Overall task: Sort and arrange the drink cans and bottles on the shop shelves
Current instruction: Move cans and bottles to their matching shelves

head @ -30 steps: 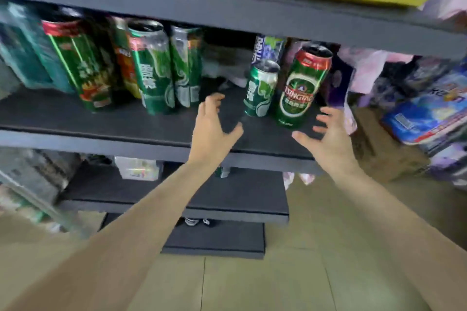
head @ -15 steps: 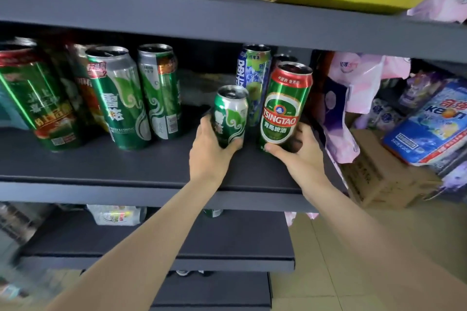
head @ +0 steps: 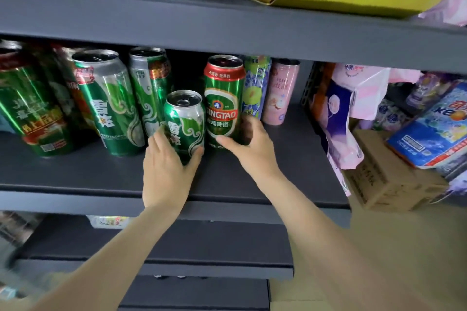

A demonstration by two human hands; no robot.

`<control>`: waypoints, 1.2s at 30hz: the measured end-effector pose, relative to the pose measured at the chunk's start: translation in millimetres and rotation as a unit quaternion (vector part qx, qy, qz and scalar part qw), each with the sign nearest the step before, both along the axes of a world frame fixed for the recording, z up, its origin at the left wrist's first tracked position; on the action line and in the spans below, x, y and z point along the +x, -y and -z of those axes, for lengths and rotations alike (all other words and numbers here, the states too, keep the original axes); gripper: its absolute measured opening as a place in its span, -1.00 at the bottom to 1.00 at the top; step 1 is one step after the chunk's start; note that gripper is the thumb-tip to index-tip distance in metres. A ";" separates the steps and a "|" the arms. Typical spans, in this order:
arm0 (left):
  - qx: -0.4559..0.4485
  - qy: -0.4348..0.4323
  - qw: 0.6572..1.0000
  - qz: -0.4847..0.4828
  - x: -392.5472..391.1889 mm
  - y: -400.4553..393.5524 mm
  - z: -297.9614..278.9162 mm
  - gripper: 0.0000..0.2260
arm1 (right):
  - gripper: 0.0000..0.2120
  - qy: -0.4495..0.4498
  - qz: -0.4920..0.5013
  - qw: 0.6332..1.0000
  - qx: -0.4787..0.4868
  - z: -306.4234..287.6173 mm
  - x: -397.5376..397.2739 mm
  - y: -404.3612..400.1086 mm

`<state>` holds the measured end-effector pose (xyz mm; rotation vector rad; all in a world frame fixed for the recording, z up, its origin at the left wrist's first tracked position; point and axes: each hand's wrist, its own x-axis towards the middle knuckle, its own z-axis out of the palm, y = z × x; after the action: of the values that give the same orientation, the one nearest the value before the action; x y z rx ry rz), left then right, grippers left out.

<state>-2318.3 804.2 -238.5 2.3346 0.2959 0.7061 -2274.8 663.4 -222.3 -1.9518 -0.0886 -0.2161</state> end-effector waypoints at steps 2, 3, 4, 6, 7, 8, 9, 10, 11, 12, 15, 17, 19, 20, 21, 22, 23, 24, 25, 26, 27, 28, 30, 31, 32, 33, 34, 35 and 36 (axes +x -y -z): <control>0.008 0.001 1.000 -0.001 0.2 0.1 0.3 -0.47 | -0.52 0.043 0.064 0.995 0.069 -6.9 1.2 16.5; 0.011 -0.003 1.000 -0.002 0.1 0.0 0.6 -0.47 | -0.53 0.068 0.103 0.990 0.074 -9.6 8.8 24.4; 0.015 -0.007 1.000 -0.003 0.3 0.3 1.0 -0.47 | -0.51 0.082 0.128 0.986 0.071 -13.8 17.0 28.8; 0.019 -0.008 1.000 -0.002 0.6 0.4 1.2 -0.46 | -0.44 0.093 0.147 0.983 0.060 -22.5 34.7 26.3; 0.021 -0.007 1.000 -0.002 0.8 0.3 0.9 -0.45 | -0.44 0.097 0.145 0.983 0.051 -24.5 43.4 21.7; 0.025 -0.007 1.000 -0.002 0.7 0.0 1.1 -0.44 | -0.48 0.099 0.144 0.984 0.037 -26.1 49.3 15.6; 0.029 -0.008 1.000 -0.003 0.7 -0.4 1.5 -0.42 | -0.54 0.107 0.147 0.983 0.030 -26.1 53.6 10.1; 0.033 -0.006 0.999 -0.003 0.9 -1.3 2.4 -0.41 | -0.59 0.113 0.153 0.981 0.028 -26.4 55.2 5.6; 0.036 -0.003 0.999 -0.003 1.3 -2.1 3.4 -0.41 | -0.61 0.121 0.159 0.979 0.029 -25.3 57.6 2.6; 0.040 0.000 0.999 -0.003 2.0 -2.5 4.3 -0.41 | -0.60 0.124 0.166 0.978 0.026 -25.0 58.7 0.6; 0.046 0.009 0.999 -0.007 3.5 -3.0 6.3 -0.42 | -0.55 0.126 0.181 0.975 -0.004 -20.1 67.4 -0.8; 0.052 0.009 0.999 -0.009 4.4 -3.3 7.8 -0.42 | -0.55 0.126 0.196 0.972 -0.026 -18.9 71.2 -1.9; 0.060 0.008 0.998 -0.010 4.8 -4.2 8.9 -0.41 | -0.51 0.131 0.193 0.972 -0.031 -18.5 71.7 -1.0; 0.063 0.009 0.998 -0.011 4.7 -4.6 9.4 -0.40 | -0.50 0.128 0.187 0.974 -0.027 -18.7 69.1 0.7; 0.065 0.010 0.998 -0.011 4.6 -4.8 9.9 -0.40 | -0.49 0.122 0.179 0.976 -0.022 -19.0 64.4 4.3; 0.066 0.010 0.998 -0.011 4.6 -5.1 10.6 -0.40 | -0.46 0.115 0.173 0.978 -0.016 -19.9 56.9 9.1; 0.066 0.010 0.998 -0.011 4.4 -4.9 10.7 -0.39 | -0.42 0.113 0.164 0.980 -0.009 -19.3 48.9 15.6; 0.067 0.010 0.998 -0.010 4.3 -4.9 10.9 -0.39 | -0.38 0.115 0.153 0.981 -0.002 -18.6 39.7 22.4; 0.067 0.010 0.998 -0.010 4.5 -5.1 10.4 -0.39 | -0.36 0.118 0.143 0.983 0.006 -18.0 30.1 29.0; 0.064 0.009 0.998 -0.011 4.1 -4.6 9.5 -0.39 | -0.34 0.115 0.137 0.984 0.015 -18.8 20.4 36.3; 0.063 0.004 0.998 -0.011 5.0 -5.1 9.5 -0.38 | -0.31 0.106 0.134 0.985 0.029 -19.9 12.3 41.7; 0.060 -0.002 0.998 -0.011 5.5 -5.6 9.3 -0.38 | -0.31 0.090 0.133 0.986 0.038 -21.5 4.3 45.8; 0.044 -0.016 0.999 -0.002 3.8 -5.2 5.9 -0.36 | -0.33 0.053 0.124 0.990 0.039 -26.5 -13.8 49.9; 0.036 -0.025 0.999 0.006 2.5 -5.7 4.2 -0.35 | -0.32 0.038 0.122 0.991 0.034 -28.3 -24.7 50.1; 0.025 -0.037 0.999 0.015 1.0 -5.8 1.1 -0.34 | -0.30 0.032 0.119 0.992 0.024 -30.8 -36.8 50.1; 0.008 -0.053 0.998 0.022 -1.8 -6.8 -3.5 -0.33 | -0.27 0.029 0.117 0.993 0.011 -32.1 -49.9 50.0; -0.013 -0.067 0.997 0.028 -6.4 -9.1 -8.8 -0.34 | -0.25 0.024 0.110 0.994 0.007 -33.5 -63.4 49.4; -0.034 -0.073 0.996 0.034 -14.3 -11.8 -14.4 -0.37 | -0.25 0.015 0.096 0.995 0.018 -35.9 -78.2 47.9; -0.044 -0.068 0.996 0.046 -25.0 -15.4 -20.0 -0.42 | -0.29 0.000 0.077 0.996 0.033 -38.2 -92.0 46.4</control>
<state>-2343.3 819.6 -218.5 2.2999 0.2723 0.4814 -2366.8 617.0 -184.1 -1.8938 0.0688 -0.3164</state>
